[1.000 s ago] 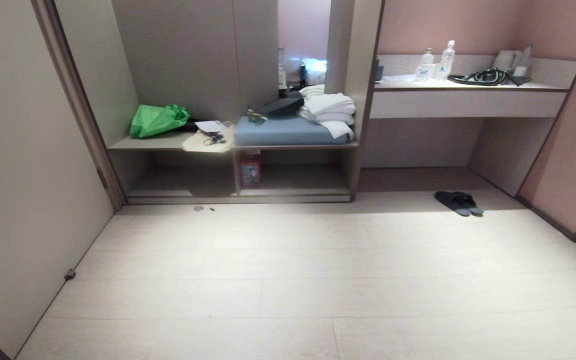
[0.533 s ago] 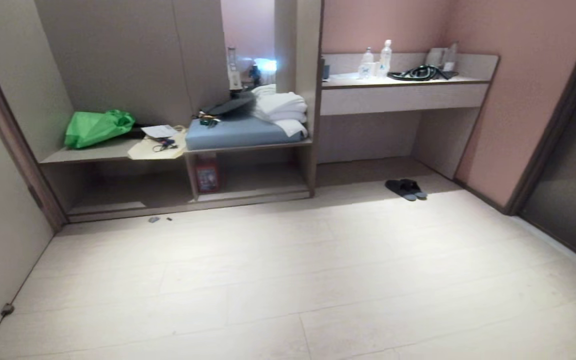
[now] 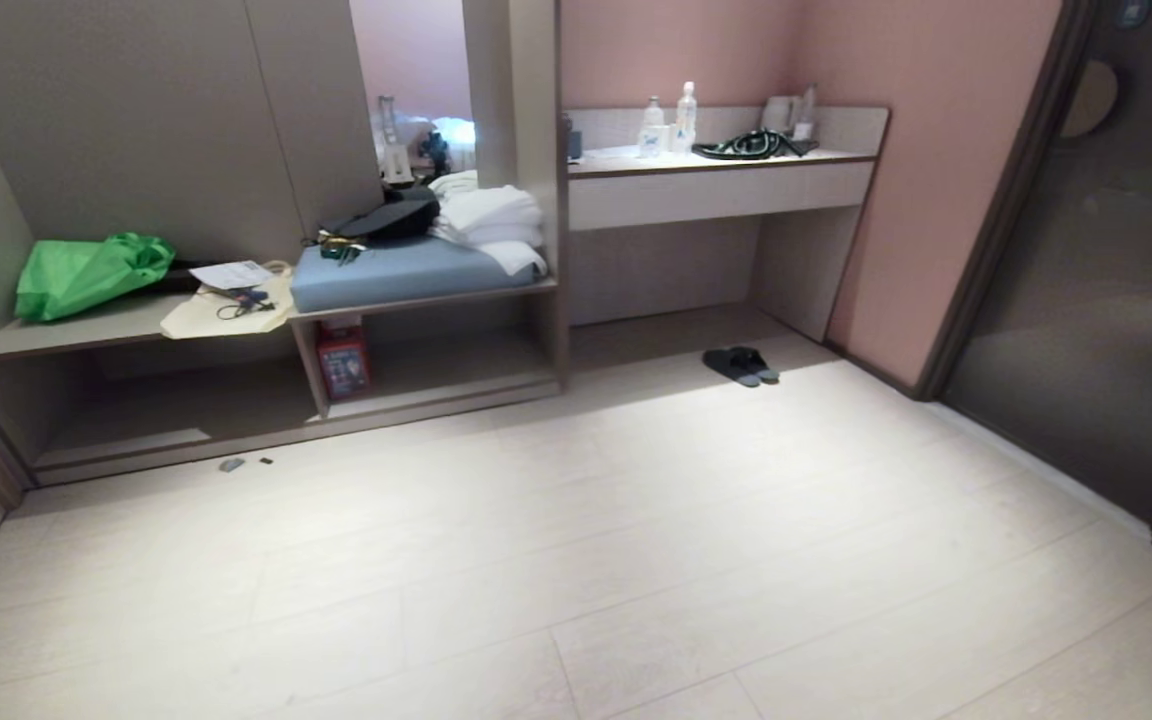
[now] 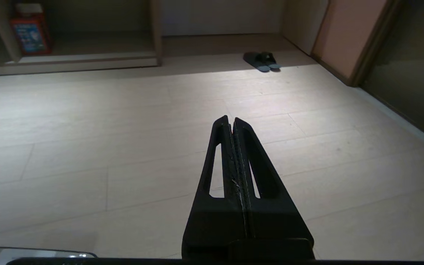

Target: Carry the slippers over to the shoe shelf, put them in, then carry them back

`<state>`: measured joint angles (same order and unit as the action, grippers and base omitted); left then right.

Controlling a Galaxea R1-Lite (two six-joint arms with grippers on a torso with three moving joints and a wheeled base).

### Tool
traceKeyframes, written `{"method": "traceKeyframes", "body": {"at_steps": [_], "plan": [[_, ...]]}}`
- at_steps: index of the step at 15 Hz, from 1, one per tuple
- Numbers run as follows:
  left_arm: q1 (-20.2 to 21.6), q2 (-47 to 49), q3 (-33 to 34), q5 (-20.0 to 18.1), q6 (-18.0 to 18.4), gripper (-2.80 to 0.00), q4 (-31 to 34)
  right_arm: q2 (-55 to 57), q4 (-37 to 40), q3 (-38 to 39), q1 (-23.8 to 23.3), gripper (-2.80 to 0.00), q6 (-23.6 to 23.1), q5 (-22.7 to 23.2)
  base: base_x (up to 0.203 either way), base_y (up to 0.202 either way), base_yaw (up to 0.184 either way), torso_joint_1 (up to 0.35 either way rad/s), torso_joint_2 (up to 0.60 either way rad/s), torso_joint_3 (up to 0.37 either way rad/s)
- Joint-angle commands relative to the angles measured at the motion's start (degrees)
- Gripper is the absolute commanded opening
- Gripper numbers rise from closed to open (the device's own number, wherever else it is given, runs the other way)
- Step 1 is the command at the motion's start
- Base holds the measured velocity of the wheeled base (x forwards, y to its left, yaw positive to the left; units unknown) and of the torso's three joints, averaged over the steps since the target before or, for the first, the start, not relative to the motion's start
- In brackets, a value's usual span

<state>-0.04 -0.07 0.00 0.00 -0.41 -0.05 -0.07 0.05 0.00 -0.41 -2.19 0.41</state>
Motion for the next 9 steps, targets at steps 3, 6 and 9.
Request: {"method": "traceKeyframes", "body": {"at_steps": [3, 6, 9], "plan": [[0.0, 0.1, 0.0, -0.1, 0.3, -2.80, -0.1, 0.1, 0.0, 0.0, 0.0, -2.80, 0.7, -0.1, 0.000, 0.000, 0.000, 0.000, 0.00, 0.000], [0.0, 0.0, 0.0, 0.0, 0.4, -2.80, -0.1, 0.1, 0.0, 0.0, 0.0, -2.80, 0.5, -0.1, 0.000, 0.000, 0.000, 0.000, 0.00, 0.000], [0.0, 0.1, 0.0, 0.0, 0.1, -2.80, 0.0, 0.1, 0.0, 0.0, 0.0, -2.80, 0.7, -0.1, 0.000, 0.000, 0.000, 0.000, 0.00, 0.000]]}}
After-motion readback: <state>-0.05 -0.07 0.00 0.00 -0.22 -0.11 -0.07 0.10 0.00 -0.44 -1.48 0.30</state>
